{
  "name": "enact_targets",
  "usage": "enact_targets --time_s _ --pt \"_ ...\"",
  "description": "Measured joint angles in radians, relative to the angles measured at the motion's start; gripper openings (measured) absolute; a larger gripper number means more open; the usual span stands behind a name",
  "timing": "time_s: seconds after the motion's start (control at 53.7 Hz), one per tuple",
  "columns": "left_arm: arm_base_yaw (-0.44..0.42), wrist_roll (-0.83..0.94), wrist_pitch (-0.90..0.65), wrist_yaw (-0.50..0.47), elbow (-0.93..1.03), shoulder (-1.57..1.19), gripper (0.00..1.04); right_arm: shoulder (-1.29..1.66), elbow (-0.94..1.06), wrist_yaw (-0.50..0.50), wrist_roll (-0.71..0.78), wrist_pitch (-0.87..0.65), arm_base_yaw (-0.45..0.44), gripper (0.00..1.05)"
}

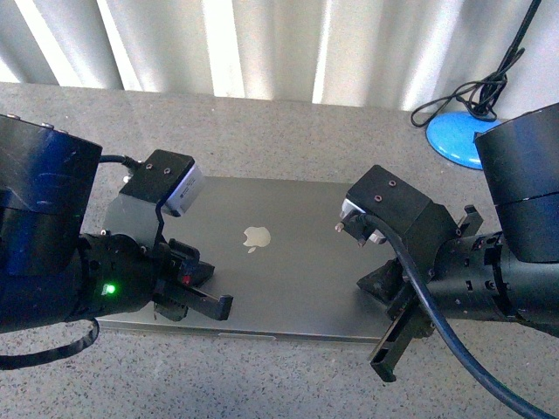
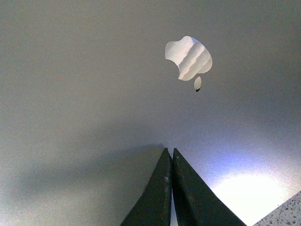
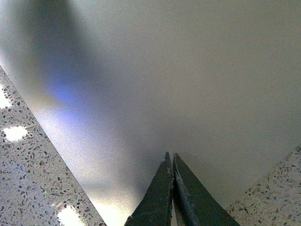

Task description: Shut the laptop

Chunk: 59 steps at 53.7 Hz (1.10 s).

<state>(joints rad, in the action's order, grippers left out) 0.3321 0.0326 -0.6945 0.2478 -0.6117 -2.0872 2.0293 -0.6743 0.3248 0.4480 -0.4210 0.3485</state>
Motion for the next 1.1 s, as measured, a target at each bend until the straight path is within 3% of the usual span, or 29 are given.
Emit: enact_targets --time_s 0.893,1.005,1.098 --pt "-0.038 -0.055 -0.092 0.003 0.024 -0.042 0.04 0.048 -0.043 -0.001 -0.017 0.018 0.006 0.01" --pt "-0.091 -0.085 -0.140 -0.060 0.063 0.023 0.04 -0.031 -0.024 -0.019 -0.008 0.024 0.003 0.01" --pt "-0.179 -0.155 -0.206 -0.203 0.100 0.157 0.04 -0.143 -0.023 -0.103 -0.008 0.004 -0.008 0.01"
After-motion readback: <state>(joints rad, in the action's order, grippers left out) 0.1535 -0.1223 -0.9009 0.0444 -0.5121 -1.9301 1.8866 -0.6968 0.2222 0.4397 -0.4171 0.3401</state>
